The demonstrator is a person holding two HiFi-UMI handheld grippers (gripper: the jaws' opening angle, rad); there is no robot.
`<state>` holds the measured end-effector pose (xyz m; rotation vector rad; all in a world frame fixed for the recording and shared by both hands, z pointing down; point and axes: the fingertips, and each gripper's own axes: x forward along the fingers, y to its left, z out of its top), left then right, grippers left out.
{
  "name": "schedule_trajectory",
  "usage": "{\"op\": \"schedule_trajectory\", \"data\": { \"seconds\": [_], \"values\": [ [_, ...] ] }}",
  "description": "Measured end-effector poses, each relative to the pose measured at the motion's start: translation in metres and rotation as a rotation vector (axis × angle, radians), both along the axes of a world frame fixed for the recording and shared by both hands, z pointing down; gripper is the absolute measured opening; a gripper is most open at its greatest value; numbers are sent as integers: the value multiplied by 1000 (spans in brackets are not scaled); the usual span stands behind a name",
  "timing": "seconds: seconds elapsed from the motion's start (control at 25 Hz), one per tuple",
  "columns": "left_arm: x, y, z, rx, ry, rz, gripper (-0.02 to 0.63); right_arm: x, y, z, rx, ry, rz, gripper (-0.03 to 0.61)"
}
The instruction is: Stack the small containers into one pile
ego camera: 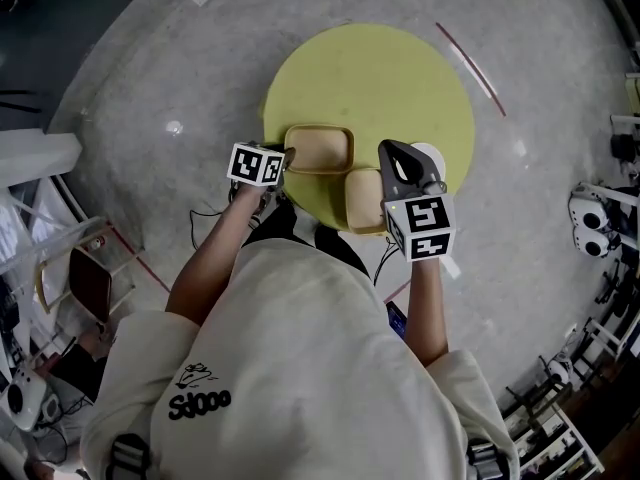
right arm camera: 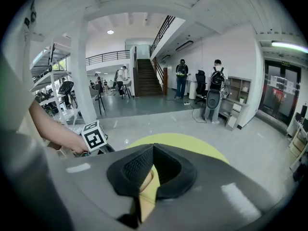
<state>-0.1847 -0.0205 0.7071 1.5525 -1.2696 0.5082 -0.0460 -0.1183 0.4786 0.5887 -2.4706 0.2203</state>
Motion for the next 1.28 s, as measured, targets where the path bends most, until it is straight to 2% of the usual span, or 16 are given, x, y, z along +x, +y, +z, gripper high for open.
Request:
{"op": "schedule_trajectory", "data": {
  "seconds": [0.2, 0.44, 0.68, 0.84, 1.0, 1.28],
  "values": [
    [-12, -3, -2, 10, 11, -69, 34, 9, -4, -3, 12, 0, 18, 8],
    [-33, -12, -20, 63, 34, -137, 23, 21, -3, -12, 39, -13, 54, 8],
    [-36, -40, -61, 167, 76, -114, 23, 38, -1, -21, 63, -29, 106, 9],
    [-16, -60, -91, 230, 104, -13, 23, 50, 3, -24, 69, -42, 150, 9],
    [19, -73, -114, 255, 85, 157, 23, 70, 7, -21, 77, -32, 192, 9],
    [73, -58, -109, 229, 49, 478, 25, 89, 28, -20, 84, -32, 299, 8]
  ]
}}
